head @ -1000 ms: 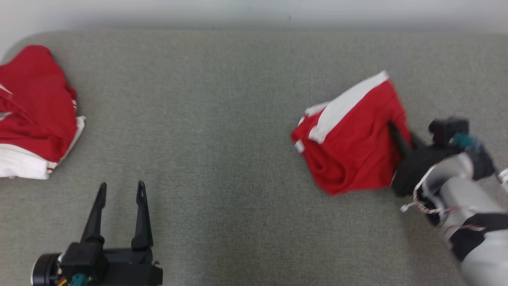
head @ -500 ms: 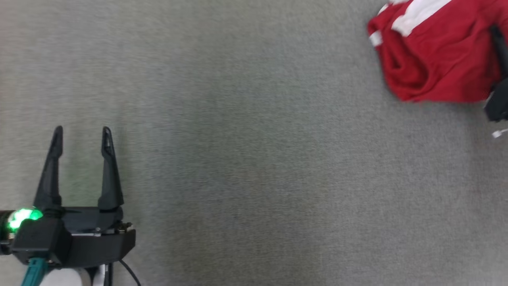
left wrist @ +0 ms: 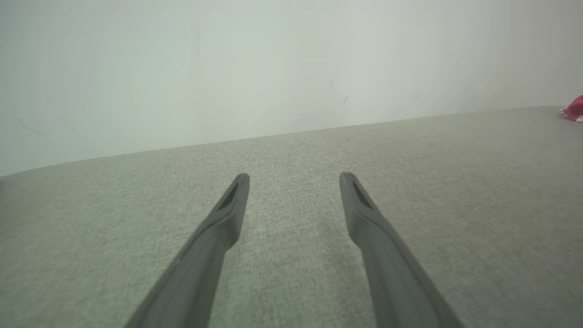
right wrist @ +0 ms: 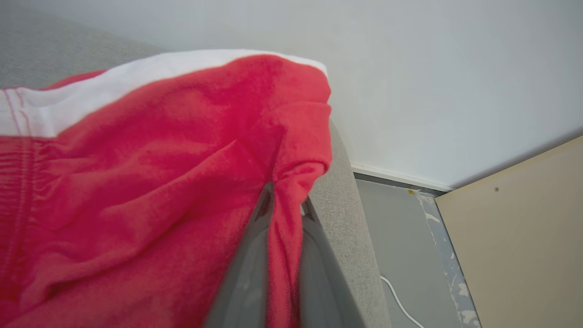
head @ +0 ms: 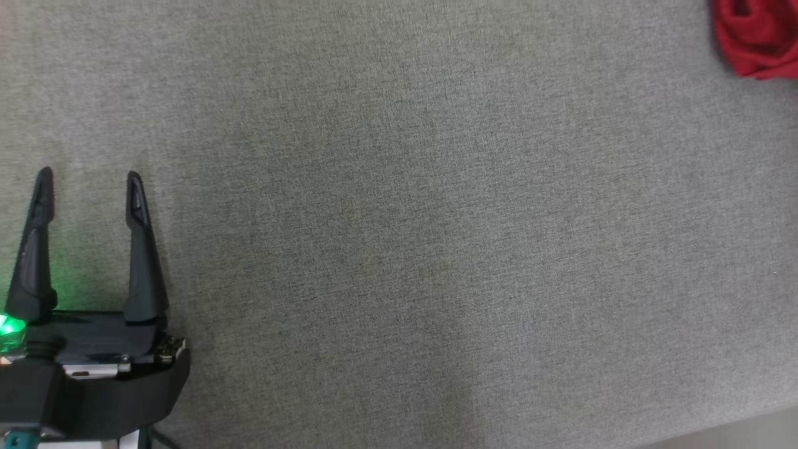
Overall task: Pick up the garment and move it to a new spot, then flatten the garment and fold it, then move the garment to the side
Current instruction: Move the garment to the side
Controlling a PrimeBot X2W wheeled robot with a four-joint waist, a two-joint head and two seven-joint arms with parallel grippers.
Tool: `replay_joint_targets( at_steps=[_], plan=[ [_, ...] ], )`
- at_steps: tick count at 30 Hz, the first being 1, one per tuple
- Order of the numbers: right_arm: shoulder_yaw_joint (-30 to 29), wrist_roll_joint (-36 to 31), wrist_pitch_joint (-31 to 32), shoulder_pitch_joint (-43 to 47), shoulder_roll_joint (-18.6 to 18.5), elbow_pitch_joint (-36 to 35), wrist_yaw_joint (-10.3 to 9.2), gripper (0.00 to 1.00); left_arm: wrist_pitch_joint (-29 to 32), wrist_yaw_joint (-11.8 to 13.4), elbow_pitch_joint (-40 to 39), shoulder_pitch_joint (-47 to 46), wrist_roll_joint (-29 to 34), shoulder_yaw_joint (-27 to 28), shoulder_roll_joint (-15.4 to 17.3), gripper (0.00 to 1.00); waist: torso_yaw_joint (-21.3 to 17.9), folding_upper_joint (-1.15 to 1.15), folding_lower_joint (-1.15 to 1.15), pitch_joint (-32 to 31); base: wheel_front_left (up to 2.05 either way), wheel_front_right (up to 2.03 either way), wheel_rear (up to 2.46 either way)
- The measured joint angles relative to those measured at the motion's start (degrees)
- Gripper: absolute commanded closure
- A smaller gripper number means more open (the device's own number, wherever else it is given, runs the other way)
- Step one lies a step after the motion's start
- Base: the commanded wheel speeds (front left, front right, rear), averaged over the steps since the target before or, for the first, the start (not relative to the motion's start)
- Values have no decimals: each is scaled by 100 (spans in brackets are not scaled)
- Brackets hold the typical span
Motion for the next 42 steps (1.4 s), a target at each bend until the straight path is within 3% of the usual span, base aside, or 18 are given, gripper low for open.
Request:
replay_joint_targets(
  at_steps=[6,7,8,18,26,32,42],
  plan=[
    [27,-30,122,-372,-193,297,-1,100,-18,52,-100,29,-1,-4,-8,0,3,-1,0,127,0,0,0],
    [47,-32,104,-403,-197,323,0,64,-18,60,-101,30,-2,-9,-13,0,15,-1,0,128,0,0,0],
    [83,-66,80,-419,-200,355,-1,0,-18,69,-102,31,-2,-12,-18,0,25,-1,0,129,0,0,0],
    [121,-274,-342,-642,-167,670,-1,0,-16,120,58,55,-104,-7,-60,0,59,0,0,-57,0,0,0],
    [108,-263,-921,-483,231,302,-1,0,7,174,388,409,-249,87,-221,0,127,-1,0,-657,0,0,0],
    [-26,-168,-1141,111,678,-263,-1,0,7,219,569,817,-333,201,-318,0,218,-1,-1,-1278,0,0,0],
    [-555,-179,-1234,1741,938,-1249,-1,0,7,245,788,1074,-415,183,-464,0,459,-1,-2,-2117,0,0,0]
  ],
)
